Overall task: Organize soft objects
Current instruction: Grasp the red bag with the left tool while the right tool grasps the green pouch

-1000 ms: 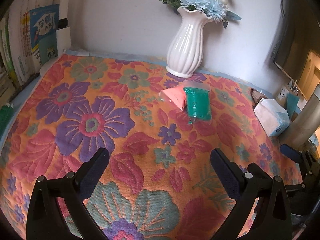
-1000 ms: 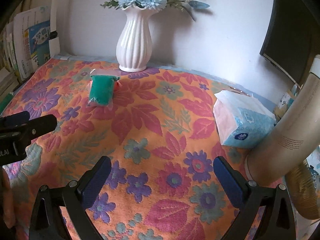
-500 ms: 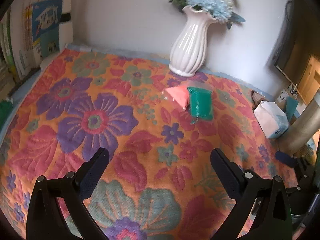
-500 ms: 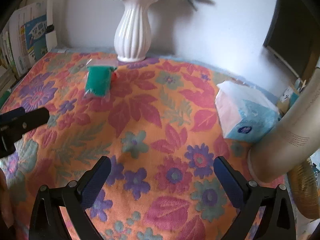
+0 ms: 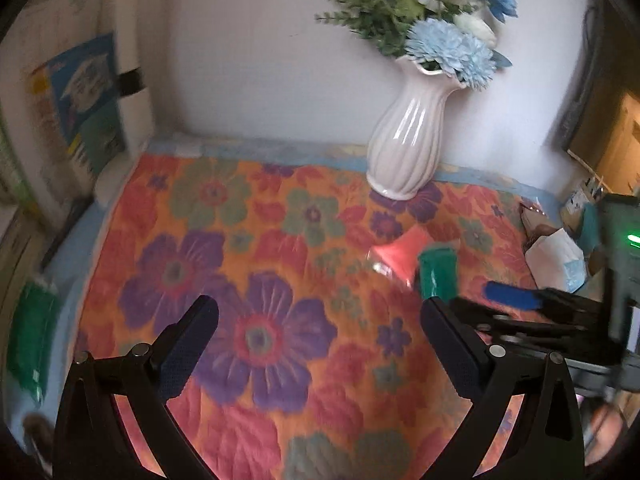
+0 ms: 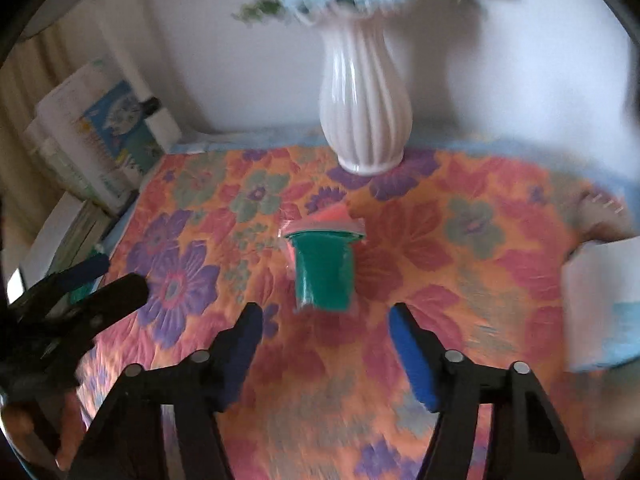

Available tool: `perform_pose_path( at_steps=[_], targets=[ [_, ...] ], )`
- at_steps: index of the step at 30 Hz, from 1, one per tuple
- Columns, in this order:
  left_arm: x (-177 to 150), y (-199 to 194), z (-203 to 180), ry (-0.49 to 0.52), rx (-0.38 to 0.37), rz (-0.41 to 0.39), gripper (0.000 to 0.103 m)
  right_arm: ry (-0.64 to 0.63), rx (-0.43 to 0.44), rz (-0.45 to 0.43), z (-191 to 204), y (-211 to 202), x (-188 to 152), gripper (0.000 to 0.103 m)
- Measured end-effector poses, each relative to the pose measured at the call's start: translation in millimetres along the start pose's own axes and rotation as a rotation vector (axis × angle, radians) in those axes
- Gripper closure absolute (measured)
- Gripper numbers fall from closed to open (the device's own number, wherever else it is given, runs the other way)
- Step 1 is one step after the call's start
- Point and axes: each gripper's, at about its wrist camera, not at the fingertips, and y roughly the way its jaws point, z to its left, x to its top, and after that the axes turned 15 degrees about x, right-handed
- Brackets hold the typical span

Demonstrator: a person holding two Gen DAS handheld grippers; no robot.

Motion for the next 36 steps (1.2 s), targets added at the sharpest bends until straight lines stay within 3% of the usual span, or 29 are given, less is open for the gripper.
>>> perform_pose_path(
  at_steps=[1,3,5,7,11,16,17,19,20,23,26,29,36],
  targets=[
    [2.4,5.6,-1.4,0.017,0.011,-0.010,0.002,0.014,0.003,0.004,-3.4,6.8,1.2,0.040],
    [3.5,13.9,-6.6,0.040,0.048,-0.025,0.003,0.030,0.001,0.009,-9.7,25.3,3.2,0.056],
    [5.6,24.0,-16.0,0.077,0.037,-0.032,0.006,0.022,0.013,0.018,-12.5,33.9,4.7,0.065],
    [7.6,29.8,-25.9,0.106,-0.005,-0.038,0.006,0.018,0.014,-0.004,-15.3,27.8,2.3,0.066],
    [11.6,45.2,-53.6,0.191,-0.098,-0.046,0.006,0.040,-0.064,-0.080,-30.2,-6.7,-8.9,0.066],
    [17.8,69.6,-88.4,0.291,-0.112,-0.037,0.006,0.050,-0.093,-0.115,-58.3,-17.4,-22.0,0.066],
    [19.7,76.1,-93.8,0.306,-0.109,-0.040,0.008,0.057,-0.080,-0.111,-63.6,-12.7,-25.1,0.066],
    [20.8,84.5,-99.5,0.329,-0.122,-0.017,0.036,0.072,-0.065,-0.108,-69.7,-8.5,-25.7,0.065],
    [20.3,86.6,-98.9,0.331,-0.139,-0.004,0.043,0.061,-0.063,-0.118,-68.8,-10.7,-24.5,0.064],
    [21.5,87.0,-96.6,0.322,-0.160,-0.014,0.048,0.066,-0.056,-0.109,-69.4,-3.4,-22.0,0.049],
    [19.1,79.4,-97.8,0.329,-0.141,-0.048,0.050,0.059,-0.098,-0.116,-67.1,-0.8,-19.2,0.049],
    [15.6,69.9,-95.8,0.310,-0.099,-0.083,0.051,0.037,-0.107,-0.137,-63.0,-4.0,-20.4,0.077],
    [-23.4,21.2,-73.0,0.187,-0.078,-0.086,0.051,-0.015,-0.068,-0.165,-46.4,-20.4,-37.7,0.080]
  ],
)
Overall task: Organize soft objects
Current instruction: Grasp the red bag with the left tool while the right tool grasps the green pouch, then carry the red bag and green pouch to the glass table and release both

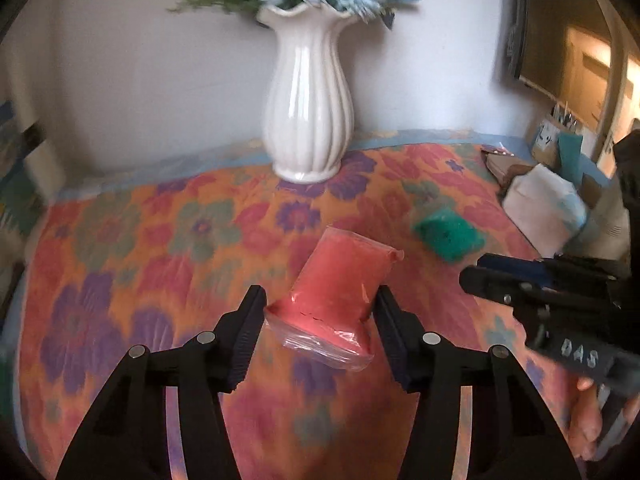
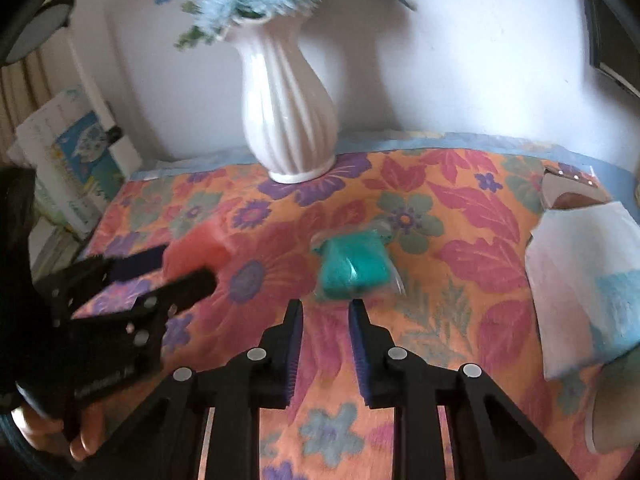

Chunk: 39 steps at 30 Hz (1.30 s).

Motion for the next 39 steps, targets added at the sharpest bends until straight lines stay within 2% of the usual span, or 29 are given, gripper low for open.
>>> perform_pose_path(
  at_steps=[4,7,8,9,10,14,17,19,20,25,30,33,35,37,39],
  targets=[
    [-27.6,-24.9,8.4,-0.038,0.070,-0.004,0.051,0.076,0.057,0.030,-2.9,-17.5,-27.8,0.080],
    [-42.5,-32.2,17.8,-0.106,0.086,0.006,0.051,0.156,0.068,0.023,-14.8,-31.2,-38.0,0.077],
    [-44.8,-34.7,18.4,-0.115,0.099,-0.006,0.051,0.177,0.067,0.020,-18.0,-34.2,-37.6,0.066],
    [-46.1,-37.2,18.9,-0.117,0.112,-0.020,0.050,0.204,0.059,0.012,-22.2,-37.1,-34.2,0.049],
    [-47.4,-40.4,19.2,-0.121,0.124,-0.039,0.050,0.213,0.052,0.005,-23.9,-37.8,-30.9,0.043],
    [-46.1,-38.6,18.0,-0.115,0.120,-0.041,0.050,0.134,0.020,-0.002,-16.8,-23.0,3.3,0.038],
    [-47.4,-38.9,21.2,-0.129,0.101,-0.040,0.050,0.061,-0.066,0.041,-16.7,12.9,24.0,0.038],
    [-48.7,-41.3,22.4,-0.138,0.099,-0.044,0.050,0.047,-0.080,0.048,-21.1,27.2,26.8,0.051],
    [-48.7,-41.9,22.6,-0.139,0.098,-0.046,0.050,0.042,-0.085,0.057,-22.4,32.8,26.0,0.064],
    [-49.7,-43.5,20.3,-0.136,0.099,-0.053,0.050,0.037,-0.052,0.026,-12.1,7.5,6.5,0.064],
    [-49.8,-44.1,21.9,-0.145,0.097,-0.055,0.049,0.047,-0.033,0.050,2.4,-30.9,-49.1,0.064],
    [-50.0,-45.8,20.5,-0.137,0.094,-0.062,0.049,0.007,-0.027,0.010,13.4,-62.4,-70.2,0.064],
    [-50.6,-48.8,17.5,-0.125,0.092,-0.069,0.049,0.001,-0.038,0.013,13.2,-73.7,-82.3,0.064],
    [-51.9,-54.2,13.0,-0.120,0.085,-0.075,0.050,0.017,-0.035,0.017,6.4,-86.2,-93.7,0.064],
    [-55.5,-64.3,2.7,-0.110,0.036,-0.079,0.050,0.031,-0.032,0.020,-1.6,-102.2,-105.3,0.064]
  ],
)
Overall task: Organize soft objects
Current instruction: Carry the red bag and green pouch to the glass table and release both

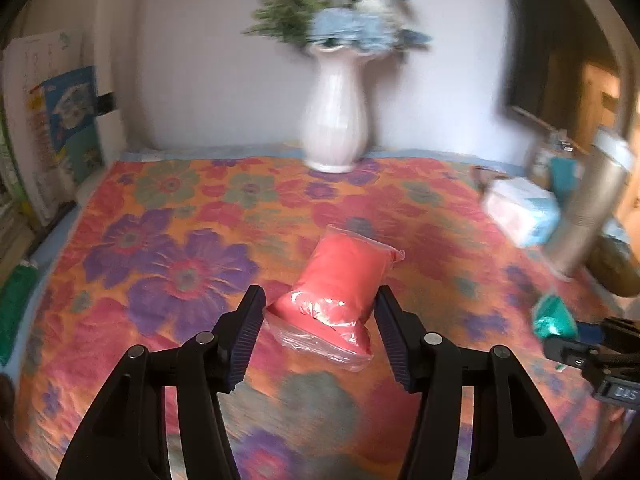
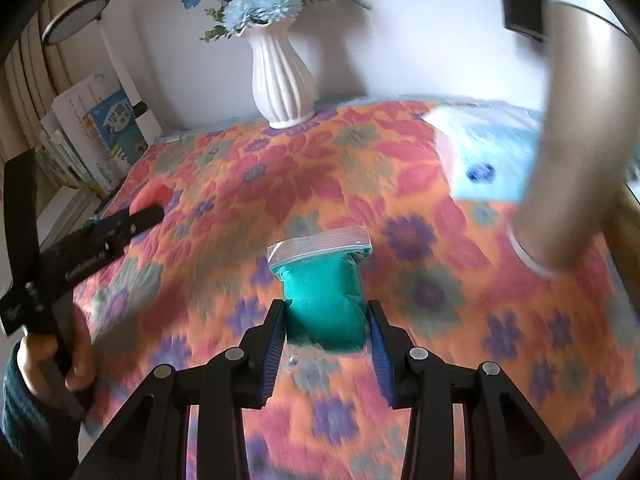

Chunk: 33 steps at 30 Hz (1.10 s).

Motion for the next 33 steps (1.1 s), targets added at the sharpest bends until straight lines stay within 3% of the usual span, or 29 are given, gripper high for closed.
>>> perform_pose_path(
  at_steps=[5,9,12,17,21,26,28,33],
  targets=[
    [-10.0,-42.5,-57.3,0.056,-0.138,-0.030,0.050,0.033,-0.052,-0.010,-22.4,-35.9,-5.2,0.064],
    [5.6,-85.5,-120.4,0.135,-0.253,-0.117,0.050,0.058,-0.112,-0.065,-41.2,-90.6,-9.7,0.064],
    [26.5,-117.4,-174.7,0.196,-0.358,-0.181,0.050,0.092,-0.148,-0.144,-62.5,-140.7,-12.9,0.064],
    [50.8,-140.0,-252.1,0.253,-0.447,-0.204,0.050,0.215,-0.176,-0.297,-119.9,-218.8,-12.5,0.064],
    [72.5,-140.0,-321.6,0.279,-0.425,-0.213,0.050,0.347,-0.235,-0.370,-176.6,-254.2,-1.9,0.064],
    [95.0,-107.3,-378.2,0.262,-0.357,-0.164,0.050,0.513,-0.205,-0.405,-241.5,-269.7,16.4,0.064],
    [98.9,-92.7,-396.4,0.263,-0.305,-0.139,0.049,0.556,-0.203,-0.404,-263.1,-267.4,24.0,0.064],
    [99.9,-74.3,-436.6,0.343,-0.138,-0.182,0.048,0.604,-0.203,-0.396,-296.1,-248.5,46.9,0.064]
  ],
)
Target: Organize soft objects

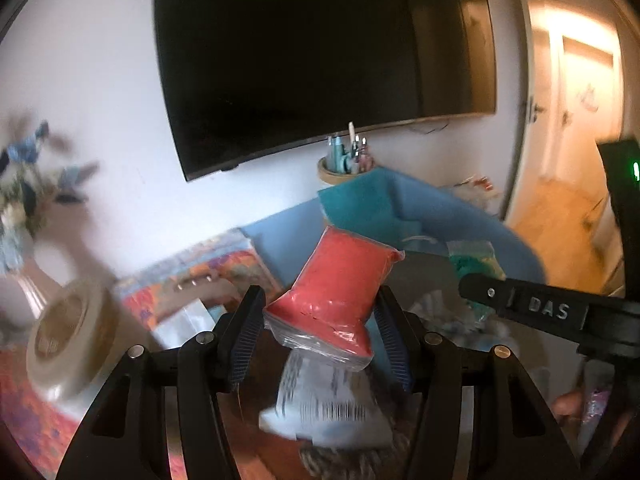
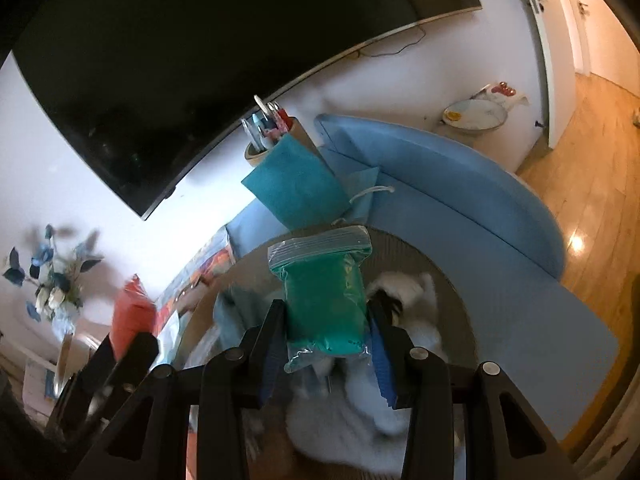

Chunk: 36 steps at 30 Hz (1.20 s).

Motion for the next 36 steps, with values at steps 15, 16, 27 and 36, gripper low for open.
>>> perform_pose_path(
  at_steps=[15,16,27,36],
  targets=[
    [-5.2,-14.4,-18.4,0.123,0.005,-0.088,0.008,0.025,0.064,-0.010,-9.0,-11.3,6.1,0.030],
    [-7.3,-24.1,-13.8,0.118,-0.019,-0.100,0.008,0.019,0.062,-0.011,-7.4,-15.2,4.5,0.030],
    [-93.2,-124.6,114.9,-0.083,-0.222,0.053,0.006,-0.293,0.155,-0.010,50.0,-56.8,-92.7,0.027],
    [-158.8,-110.2,268.8,-0.258,0.080,0.143,0.006,-0.559,0.241,0.157,153.4,-22.4,-181.6,0.027]
  ],
)
